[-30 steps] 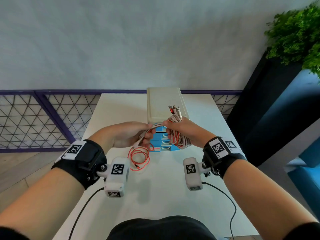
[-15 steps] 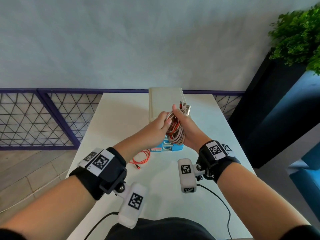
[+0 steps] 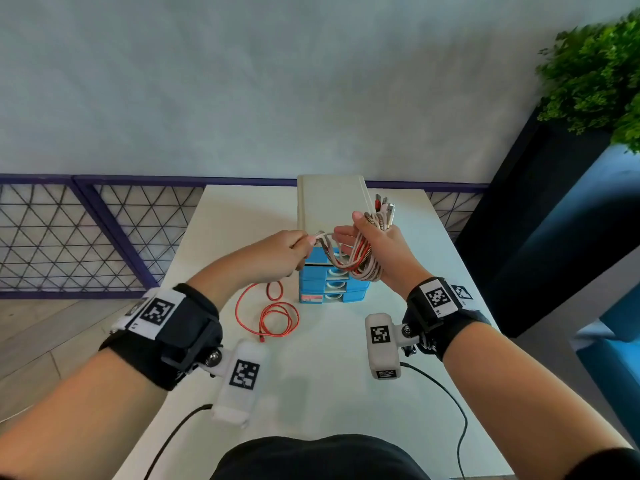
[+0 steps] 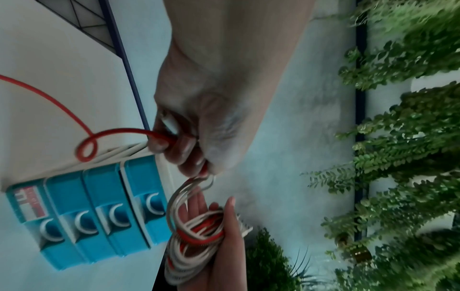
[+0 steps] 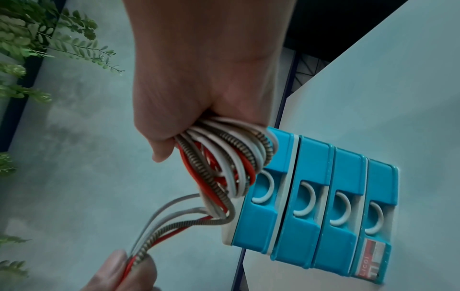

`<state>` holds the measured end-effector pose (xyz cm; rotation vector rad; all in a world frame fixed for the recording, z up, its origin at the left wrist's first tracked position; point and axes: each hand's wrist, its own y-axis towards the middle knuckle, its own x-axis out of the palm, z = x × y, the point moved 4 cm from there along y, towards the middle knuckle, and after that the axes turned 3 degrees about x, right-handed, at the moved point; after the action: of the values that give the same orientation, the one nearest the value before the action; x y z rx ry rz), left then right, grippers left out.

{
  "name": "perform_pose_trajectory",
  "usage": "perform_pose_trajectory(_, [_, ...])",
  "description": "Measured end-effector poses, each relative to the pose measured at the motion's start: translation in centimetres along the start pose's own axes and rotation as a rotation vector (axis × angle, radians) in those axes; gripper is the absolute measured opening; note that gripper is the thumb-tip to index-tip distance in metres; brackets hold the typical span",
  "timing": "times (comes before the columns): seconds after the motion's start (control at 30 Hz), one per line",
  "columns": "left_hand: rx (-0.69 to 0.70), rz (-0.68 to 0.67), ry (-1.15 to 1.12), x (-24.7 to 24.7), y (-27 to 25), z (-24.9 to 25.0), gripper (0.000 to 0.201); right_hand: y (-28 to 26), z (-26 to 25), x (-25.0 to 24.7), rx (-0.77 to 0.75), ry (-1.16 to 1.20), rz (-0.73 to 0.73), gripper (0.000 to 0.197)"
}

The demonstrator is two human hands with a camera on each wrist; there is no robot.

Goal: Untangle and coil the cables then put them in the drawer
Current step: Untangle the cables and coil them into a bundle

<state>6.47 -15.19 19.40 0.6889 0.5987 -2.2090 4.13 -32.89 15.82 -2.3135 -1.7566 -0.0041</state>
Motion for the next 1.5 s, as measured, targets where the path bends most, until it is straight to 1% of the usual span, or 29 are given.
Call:
perform_pose_trajectory(0.07, [-0.048, -0.113, -0.015, -0.4, -0.3, -0.4, 0.035, -0.1, -0.2, -0.2, -0.032, 0.014, 0.011, 0.036])
perform_pose_trajectory(0.13, [-0.096, -0.17, -0.075, -0.8, -0.4, -0.6, 0.037, -0.3, -0.4, -0.3, -0.054, 0.043, 0.006, 0.029])
perform_pose_trajectory(0.3, [-0.194, -0.154, -0.183, -1.8, 0.3, -2.1, 0.037, -0.5, -1.1, -0.1, -0.117, 0.046, 0.004, 0.023])
perform_pose_trajectory(0.37, [-0.209, -0.124, -0.125, -1.6, 0.7, -3.2, 0.035, -0.4, -1.3, 0.0, -0.113, -0.001, -0.008, 0.026])
perform_pose_trajectory(0.4, [-0.196, -0.083, -0.053, -1.5, 0.9, -3.7, 0.032, -0.3, -1.3, 0.0, -0.104, -0.028, -0.018, 0.027])
perform_pose_trajectory(0.43, [-0.159, -0.032, 0.051, -1.3, 1.1, -4.0, 0.026, -0.3, -1.3, 0.1, -0.097, -0.047, -0.028, 0.027])
perform_pose_trajectory(0.47, [-0.086, 0.023, 0.185, -1.1, 1.3, -4.2, 0.023, -0.3, -1.3, 0.3, -0.09, -0.06, -0.04, 0.026])
perform_pose_trajectory(0.5, [0.014, 0.077, 0.312, -0.7, 1.4, -4.1, 0.029, -0.3, -1.2, 0.5, -0.083, -0.07, -0.051, 0.026])
perform_pose_trajectory(0.53, [0.117, 0.102, 0.417, -0.2, 1.4, -3.8, 0.038, -0.3, -1.2, 0.8, -0.076, -0.071, -0.058, 0.026])
perform_pose_trajectory(0.57, [0.212, 0.099, 0.493, 0.4, 1.2, -3.1, 0.043, -0.4, -1.1, 1.1, -0.07, -0.065, -0.061, 0.026])
perform_pose_trajectory(0.63, [0.316, 0.013, 0.653, 1.8, 0.5, -1.6, 0.042, -0.4, -1.0, 1.6, -0.055, -0.052, -0.052, 0.027])
perform_pose_trajectory(0.7, [0.352, -0.055, 0.843, 3.1, 0.0, -0.9, 0.048, -0.3, -1.1, 1.8, -0.033, -0.01, -0.048, 0.028])
perform_pose_trajectory(0.77, [0.363, -0.081, 0.979, 4.1, -0.1, -1.3, 0.06, -0.3, -1.3, 1.8, -0.016, 0.051, -0.034, 0.028])
perform_pose_trajectory(0.83, [0.363, -0.049, 1.019, 4.5, 0.0, -1.8, 0.069, -0.2, -1.6, 1.5, -0.005, 0.116, 0.001, 0.027])
perform_pose_trajectory(0.93, [0.383, 0.044, 1.004, 5.1, 0.2, -1.8, 0.071, -0.1, -1.6, 1.3, -0.003, 0.187, 0.05, 0.028])
perform_pose_trajectory(1.0, [0.379, 0.065, 0.924, 5.5, 0.5, -1.4, 0.065, -0.1, -1.4, 1.3, -0.001, 0.201, 0.076, 0.029])
perform_pose_trajectory(1.03, [0.363, 0.06, 0.815, 5.7, 0.6, -1.2, 0.057, -0.2, -1.4, 1.4, -0.002, 0.215, 0.081, 0.028])
perform_pose_trajectory(1.13, [0.307, 0.0, 0.221, 6.1, 0.7, -1.4, 0.011, 0.0, -1.9, 1.4, -0.017, 0.253, 0.098, 0.026])
perform_pose_trajectory(1.17, [0.299, -0.016, 0.125, 6.1, 0.6, -1.4, 0.013, 0.1, -2.1, 1.1, -0.022, 0.254, 0.109, 0.026])
perform_pose_trajectory(1.23, [0.287, -0.013, 0.001, 5.9, 0.7, -2.1, 0.024, 0.5, -2.6, 0.5, -0.025, 0.28, 0.121, 0.026])
perform_pose_trajectory(1.3, [0.276, -0.033, -0.17, 5.5, 0.5, -2.4, 0.033, 0.9, -2.8, -0.2, -0.016, 0.318, 0.121, 0.028])
perform_pose_trajectory(1.4, [0.198, -0.157, -0.425, 5.7, 0.4, -2.6, 0.037, 1.0, -2.6, -0.7, 0.001, 0.381, 0.109, 0.028])
perform_pose_trajectory(1.47, [0.177, -0.228, -0.507, 5.6, 0.1, -2.8, 0.042, 1.1, -2.4, -0.7, 0.018, 0.451, 0.106, 0.03])
perform_pose_trajectory(1.5, [0.171, -0.262, -0.501, 5.5, -0.2, -2.9, 0.047, 1.1, -2.3, -0.8, 0.021, 0.486, 0.109, 0.031])
